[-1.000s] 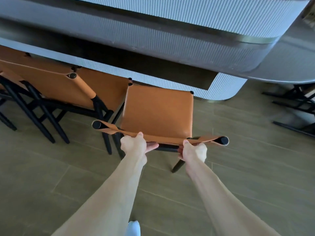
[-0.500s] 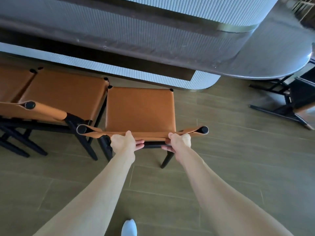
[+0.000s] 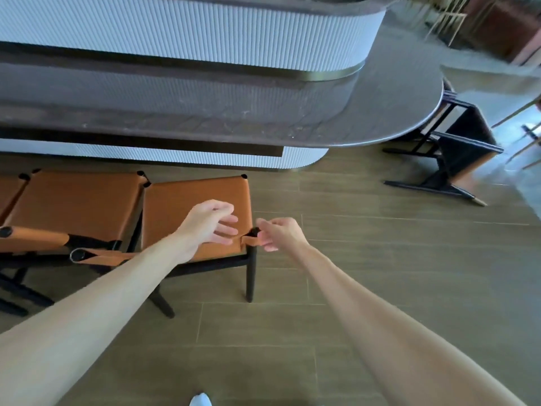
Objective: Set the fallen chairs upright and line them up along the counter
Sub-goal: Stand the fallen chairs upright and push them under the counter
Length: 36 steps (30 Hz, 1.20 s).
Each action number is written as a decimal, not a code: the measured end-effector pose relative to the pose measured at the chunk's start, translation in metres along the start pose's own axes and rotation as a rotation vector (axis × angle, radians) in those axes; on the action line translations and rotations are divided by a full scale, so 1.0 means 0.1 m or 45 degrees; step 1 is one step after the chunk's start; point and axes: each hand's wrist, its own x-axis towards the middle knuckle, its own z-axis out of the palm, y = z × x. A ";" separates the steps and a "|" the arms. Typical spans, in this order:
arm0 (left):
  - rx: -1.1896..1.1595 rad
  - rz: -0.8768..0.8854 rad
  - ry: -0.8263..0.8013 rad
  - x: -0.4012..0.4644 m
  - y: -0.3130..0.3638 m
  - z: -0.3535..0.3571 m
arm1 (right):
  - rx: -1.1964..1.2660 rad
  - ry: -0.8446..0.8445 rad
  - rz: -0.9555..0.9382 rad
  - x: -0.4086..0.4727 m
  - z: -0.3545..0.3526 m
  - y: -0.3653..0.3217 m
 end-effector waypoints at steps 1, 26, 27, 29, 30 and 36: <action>0.005 0.055 0.006 -0.04 0.12 0.10 | 0.053 0.022 -0.070 -0.06 -0.17 -0.04; -0.309 0.670 -0.293 -0.16 2.57 5.14 | 0.668 0.749 -0.530 -1.39 -5.99 0.27; -0.328 0.664 -0.296 -0.05 2.66 5.43 | 0.662 0.768 -0.549 -1.33 -6.24 0.24; -0.367 0.655 -0.324 0.18 2.89 6.00 | 0.628 0.808 -0.595 -1.19 -6.78 0.14; -0.390 0.659 -0.348 0.30 3.05 6.31 | 0.615 0.838 -0.618 -1.12 -7.09 0.08; -0.517 0.683 -0.505 0.73 4.26 8.02 | 0.667 0.946 -0.699 -0.85 -8.92 -0.33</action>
